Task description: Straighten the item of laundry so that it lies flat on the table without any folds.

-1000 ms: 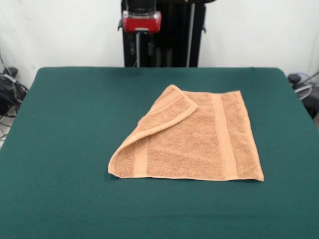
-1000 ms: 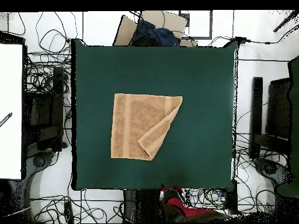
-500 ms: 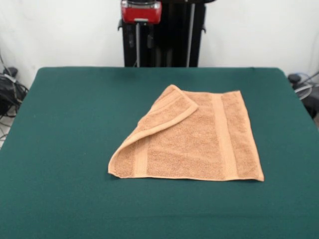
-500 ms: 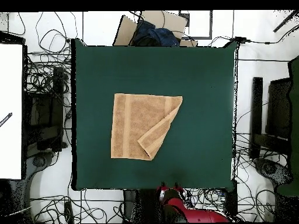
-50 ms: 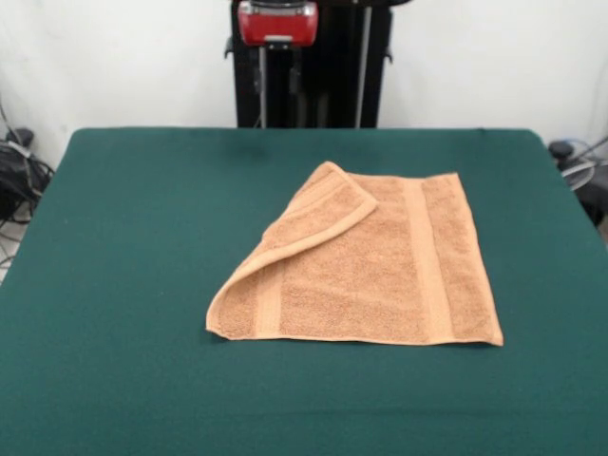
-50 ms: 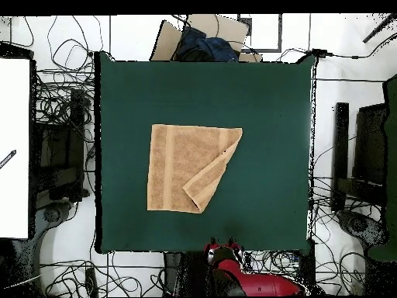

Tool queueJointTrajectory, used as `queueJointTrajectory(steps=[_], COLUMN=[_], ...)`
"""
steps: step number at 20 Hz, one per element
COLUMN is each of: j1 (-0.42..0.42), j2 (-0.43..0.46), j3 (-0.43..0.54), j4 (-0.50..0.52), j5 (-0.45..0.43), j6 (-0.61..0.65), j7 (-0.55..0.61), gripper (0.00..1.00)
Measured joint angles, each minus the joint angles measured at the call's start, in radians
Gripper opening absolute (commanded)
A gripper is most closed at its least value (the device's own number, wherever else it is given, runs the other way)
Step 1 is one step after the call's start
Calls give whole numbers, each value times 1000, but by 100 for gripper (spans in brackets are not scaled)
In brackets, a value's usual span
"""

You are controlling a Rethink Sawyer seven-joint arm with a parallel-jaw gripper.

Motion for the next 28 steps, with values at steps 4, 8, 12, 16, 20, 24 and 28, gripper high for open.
queueJointTrajectory(steps=[4,8,12,16,20,24,28], j1=[2,2,8,20,37,62,75], j2=[-13,-44,-62,-66,-66,-66,-64], j3=[26,54,64,64,64,65,70], j4=[0,0,1,1,1,1,0], j5=[16,38,64,76,83,102,127], j6=[16,53,72,72,72,72,72], j7=[0,0,0,0,0,0,0], gripper=[100,100,100,100,100,100,100])
